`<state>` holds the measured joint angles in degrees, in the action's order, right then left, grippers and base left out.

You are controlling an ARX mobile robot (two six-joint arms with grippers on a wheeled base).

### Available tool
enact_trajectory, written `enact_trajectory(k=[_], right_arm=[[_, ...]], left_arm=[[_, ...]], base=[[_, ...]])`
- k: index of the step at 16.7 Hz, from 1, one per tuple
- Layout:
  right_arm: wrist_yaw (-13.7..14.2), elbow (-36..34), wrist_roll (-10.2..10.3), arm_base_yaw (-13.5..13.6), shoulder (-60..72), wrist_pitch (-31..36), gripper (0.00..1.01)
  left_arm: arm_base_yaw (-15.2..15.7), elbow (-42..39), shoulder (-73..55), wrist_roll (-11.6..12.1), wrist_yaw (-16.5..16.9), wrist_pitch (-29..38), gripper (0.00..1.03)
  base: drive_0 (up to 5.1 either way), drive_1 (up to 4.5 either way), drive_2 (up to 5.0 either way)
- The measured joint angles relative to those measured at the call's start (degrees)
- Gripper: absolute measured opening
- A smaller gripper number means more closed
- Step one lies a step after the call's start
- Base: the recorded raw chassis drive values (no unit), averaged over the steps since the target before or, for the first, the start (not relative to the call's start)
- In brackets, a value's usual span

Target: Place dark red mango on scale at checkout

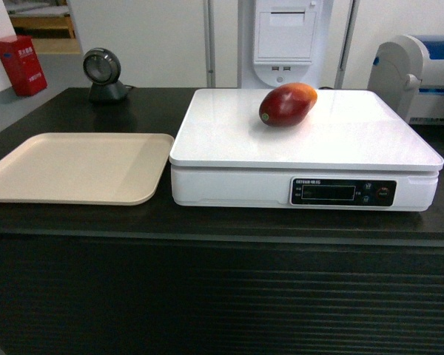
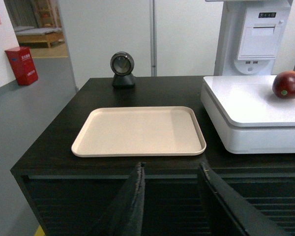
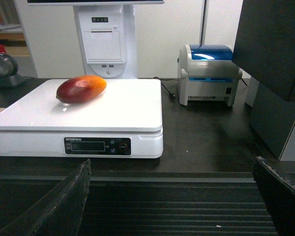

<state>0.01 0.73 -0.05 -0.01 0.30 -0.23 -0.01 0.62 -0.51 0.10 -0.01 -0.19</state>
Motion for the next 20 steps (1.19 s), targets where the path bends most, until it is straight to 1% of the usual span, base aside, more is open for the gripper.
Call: enact_trajectory(k=[1, 2, 3, 5, 6, 7, 20], right_arm=[[0.00, 0.00, 0.00, 0.00, 0.00, 0.00, 0.98], [0.00, 0.00, 0.00, 0.00, 0.00, 0.00, 0.98], [0.00, 0.00, 0.00, 0.00, 0.00, 0.00, 0.98], [0.00, 0.00, 0.00, 0.00, 0.00, -0.02, 0.98], [0.00, 0.00, 0.00, 0.00, 0.00, 0.00, 0.98], [0.00, 0.00, 0.00, 0.00, 0.00, 0.00, 0.98], [0.00, 0.00, 0.00, 0.00, 0.00, 0.00, 0.98]], left_arm=[[0.00, 0.00, 0.00, 0.00, 0.00, -0.02, 0.46], [0.00, 0.00, 0.00, 0.00, 0.00, -0.02, 0.70], [0.00, 0.00, 0.00, 0.00, 0.00, -0.02, 0.77], [0.00, 0.00, 0.00, 0.00, 0.00, -0.02, 0.97], [0.00, 0.00, 0.00, 0.04, 0.00, -0.02, 1.00], [0.00, 0.00, 0.00, 0.04, 0.00, 0.00, 0.97], [0.00, 0.00, 0.00, 0.04, 0.00, -0.02, 0.98]], base=[[0.0, 0.00, 0.0], [0.0, 0.00, 0.0], [0.0, 0.00, 0.0], [0.0, 0.00, 0.0], [0.0, 0.00, 0.0], [0.0, 0.00, 0.0], [0.0, 0.00, 0.0]])
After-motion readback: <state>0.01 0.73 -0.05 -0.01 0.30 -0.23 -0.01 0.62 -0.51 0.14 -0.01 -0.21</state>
